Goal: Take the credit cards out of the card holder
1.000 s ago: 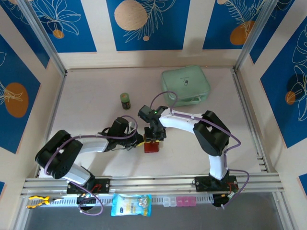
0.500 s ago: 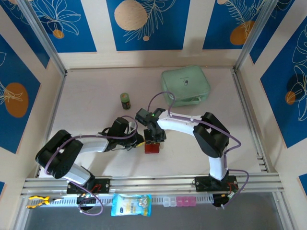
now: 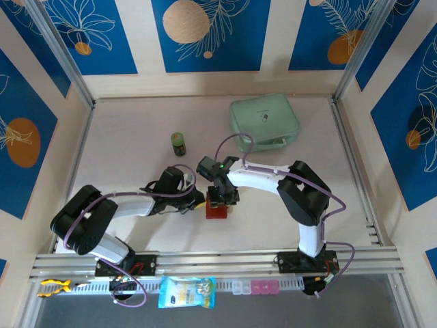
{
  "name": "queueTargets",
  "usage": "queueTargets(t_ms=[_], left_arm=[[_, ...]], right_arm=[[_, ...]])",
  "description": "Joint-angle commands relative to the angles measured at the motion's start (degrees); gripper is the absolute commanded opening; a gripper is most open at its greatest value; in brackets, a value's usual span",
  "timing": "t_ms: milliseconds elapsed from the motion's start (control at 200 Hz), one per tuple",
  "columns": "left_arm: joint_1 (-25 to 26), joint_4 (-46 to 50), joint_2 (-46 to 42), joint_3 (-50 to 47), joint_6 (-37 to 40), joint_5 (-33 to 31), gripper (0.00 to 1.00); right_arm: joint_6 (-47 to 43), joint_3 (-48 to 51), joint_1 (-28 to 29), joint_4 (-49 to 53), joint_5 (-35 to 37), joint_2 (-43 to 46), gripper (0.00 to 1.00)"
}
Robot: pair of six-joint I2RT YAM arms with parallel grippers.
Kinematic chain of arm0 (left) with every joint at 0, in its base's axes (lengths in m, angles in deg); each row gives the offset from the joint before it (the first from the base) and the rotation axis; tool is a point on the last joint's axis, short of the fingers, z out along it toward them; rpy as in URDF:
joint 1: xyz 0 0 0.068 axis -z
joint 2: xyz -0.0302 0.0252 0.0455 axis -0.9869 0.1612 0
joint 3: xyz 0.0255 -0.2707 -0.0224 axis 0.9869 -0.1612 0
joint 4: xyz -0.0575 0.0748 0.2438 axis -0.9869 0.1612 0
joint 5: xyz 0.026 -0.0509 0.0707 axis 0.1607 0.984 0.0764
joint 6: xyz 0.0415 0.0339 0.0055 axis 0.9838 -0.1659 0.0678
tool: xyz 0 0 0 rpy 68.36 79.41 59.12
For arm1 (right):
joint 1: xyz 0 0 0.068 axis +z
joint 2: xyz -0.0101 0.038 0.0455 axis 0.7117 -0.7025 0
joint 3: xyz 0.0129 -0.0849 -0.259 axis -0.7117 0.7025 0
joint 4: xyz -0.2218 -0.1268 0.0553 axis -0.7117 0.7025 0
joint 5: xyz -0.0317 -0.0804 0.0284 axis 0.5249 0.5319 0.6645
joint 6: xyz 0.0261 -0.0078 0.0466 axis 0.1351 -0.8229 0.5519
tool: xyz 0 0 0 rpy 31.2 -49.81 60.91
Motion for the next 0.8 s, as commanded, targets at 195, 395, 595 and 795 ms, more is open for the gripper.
queueTargets(t_ms=[195, 395, 595, 795], left_arm=[[1.02, -0.21, -0.90, 2.24, -0.69, 1.97, 0.00], [2.26, -4.29, 1.72, 2.13, -2.92, 2.40, 0.00], [2.88, -5.02, 3.53, 1.65, -3.45, 1.55, 0.00], [2.89, -4.21, 4.65, -0.05, -3.01, -0.75, 0.00]], right_arm=[[1.62, 4.24, -0.57, -3.59, -2.23, 0.32, 0.38], [1.76, 4.67, -0.55, -4.07, -2.11, 0.84, 0.34], [1.62, 4.80, -0.67, -3.90, -1.93, 1.48, 0.30], [1.58, 5.41, -0.88, -3.65, -1.34, 2.39, 0.27]])
